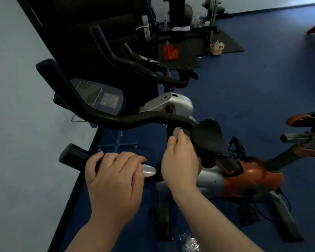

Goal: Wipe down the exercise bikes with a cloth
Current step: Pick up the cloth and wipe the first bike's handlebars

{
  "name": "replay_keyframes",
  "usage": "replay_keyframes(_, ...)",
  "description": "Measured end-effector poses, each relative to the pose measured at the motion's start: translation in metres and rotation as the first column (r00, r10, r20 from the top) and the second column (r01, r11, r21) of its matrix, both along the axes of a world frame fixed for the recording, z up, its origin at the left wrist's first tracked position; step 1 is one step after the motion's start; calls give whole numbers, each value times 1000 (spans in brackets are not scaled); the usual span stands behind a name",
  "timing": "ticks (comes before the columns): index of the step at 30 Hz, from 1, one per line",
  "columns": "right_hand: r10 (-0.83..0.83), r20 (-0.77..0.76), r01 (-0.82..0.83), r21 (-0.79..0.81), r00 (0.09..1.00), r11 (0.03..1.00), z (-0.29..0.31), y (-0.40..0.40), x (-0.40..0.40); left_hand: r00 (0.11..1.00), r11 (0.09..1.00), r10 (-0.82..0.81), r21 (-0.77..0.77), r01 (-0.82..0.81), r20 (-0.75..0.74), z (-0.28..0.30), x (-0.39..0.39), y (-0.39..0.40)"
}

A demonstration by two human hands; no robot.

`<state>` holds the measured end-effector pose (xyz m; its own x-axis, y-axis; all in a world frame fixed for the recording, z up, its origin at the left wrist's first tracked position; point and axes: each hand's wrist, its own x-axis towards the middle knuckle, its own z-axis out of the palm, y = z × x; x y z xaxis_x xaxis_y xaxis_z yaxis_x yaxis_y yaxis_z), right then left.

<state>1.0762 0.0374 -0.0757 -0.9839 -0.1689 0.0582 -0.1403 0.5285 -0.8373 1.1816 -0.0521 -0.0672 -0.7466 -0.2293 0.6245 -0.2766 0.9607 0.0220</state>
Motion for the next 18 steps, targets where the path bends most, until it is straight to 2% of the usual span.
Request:
replay_keyframes(4,124,-28,-119,121,992,985,3,-7,-11,1000,1000,10,-4,-10,-15,-1,-2,0)
replay_keyframes(6,152,-59,-143,130,987,981,1,-4,-10,1000,1000,8,-12,-9,-17,-2,-1,0)
replay_keyframes(9,254,-251,-241,83,934,967,-1,3,-2,1000,1000,3,-18,-3,-11,-2,-1,-1)
replay_keyframes(11,298,-320,-287,81,900,954,-4,6,2,1000,1000,-9,-7,9,25,0,1,-2)
replay_keyframes(16,209,-470,-326,-183,858,928,-23,20,16,986,996,-93,23,91,135,9,13,-9)
replay_keyframes(18,200,-469,-343,-242,860,908,-29,23,28,981,993,-117,22,115,157,13,18,-11)
